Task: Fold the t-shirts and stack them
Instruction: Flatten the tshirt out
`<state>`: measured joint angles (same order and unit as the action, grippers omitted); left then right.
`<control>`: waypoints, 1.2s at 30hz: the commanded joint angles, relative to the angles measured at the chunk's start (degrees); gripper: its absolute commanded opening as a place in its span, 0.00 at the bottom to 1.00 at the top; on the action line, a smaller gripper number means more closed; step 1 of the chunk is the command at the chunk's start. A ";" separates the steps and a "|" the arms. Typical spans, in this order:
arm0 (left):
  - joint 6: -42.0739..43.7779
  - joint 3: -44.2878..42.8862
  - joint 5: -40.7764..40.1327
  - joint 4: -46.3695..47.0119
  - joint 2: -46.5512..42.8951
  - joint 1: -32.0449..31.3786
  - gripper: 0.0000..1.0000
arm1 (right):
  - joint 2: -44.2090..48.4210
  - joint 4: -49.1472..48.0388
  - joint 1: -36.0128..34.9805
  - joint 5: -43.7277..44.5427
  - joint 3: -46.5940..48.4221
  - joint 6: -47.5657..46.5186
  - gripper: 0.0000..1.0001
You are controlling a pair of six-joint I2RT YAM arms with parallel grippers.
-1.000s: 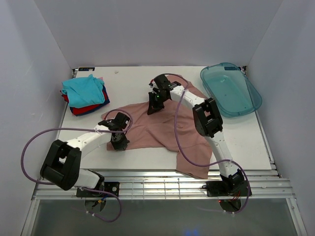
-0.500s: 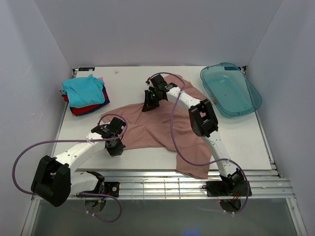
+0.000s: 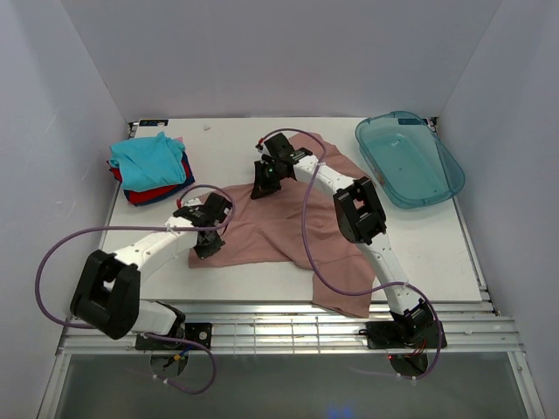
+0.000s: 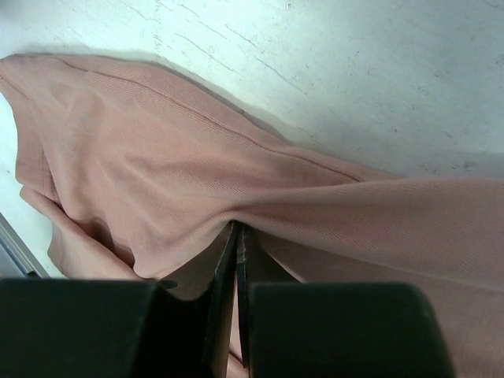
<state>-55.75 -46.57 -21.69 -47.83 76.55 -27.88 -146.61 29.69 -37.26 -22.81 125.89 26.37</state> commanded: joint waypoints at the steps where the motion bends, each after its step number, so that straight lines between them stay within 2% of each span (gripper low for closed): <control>1: 0.29 0.16 -0.90 1.25 3.42 0.02 0.00 | 0.00 4.76 -0.89 3.65 -0.82 -2.82 0.08; 6: -0.41 3.06 1.83 2.22 2.90 -0.07 0.00 | 0.36 5.81 -0.80 4.09 -0.55 -3.17 0.08; 16: -3.84 14.39 5.70 1.69 -5.97 -0.86 0.00 | -1.75 7.66 -0.71 5.76 1.91 -2.38 0.08; 23: -4.90 10.89 4.11 -2.61 -7.99 -1.65 0.00 | -1.67 7.66 -0.71 6.46 1.65 -2.46 0.08; 28: -6.30 5.97 6.14 -2.88 -14.31 -1.65 0.00 | -1.41 7.84 -0.63 6.29 1.47 -2.20 0.08; 33: -5.69 -0.45 -3.15 -4.11 -12.05 -1.65 0.00 | -1.05 8.01 -0.54 6.20 1.56 -2.55 0.08; 36: -3.24 -1.86 -6.60 -2.45 -6.52 -1.57 0.00 | -0.88 8.80 -0.36 6.11 1.38 -2.99 0.08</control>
<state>-60.53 -47.09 -22.22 -50.78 66.06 -29.36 -146.52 32.69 -37.67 -19.64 127.35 25.32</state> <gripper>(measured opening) 0.022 0.078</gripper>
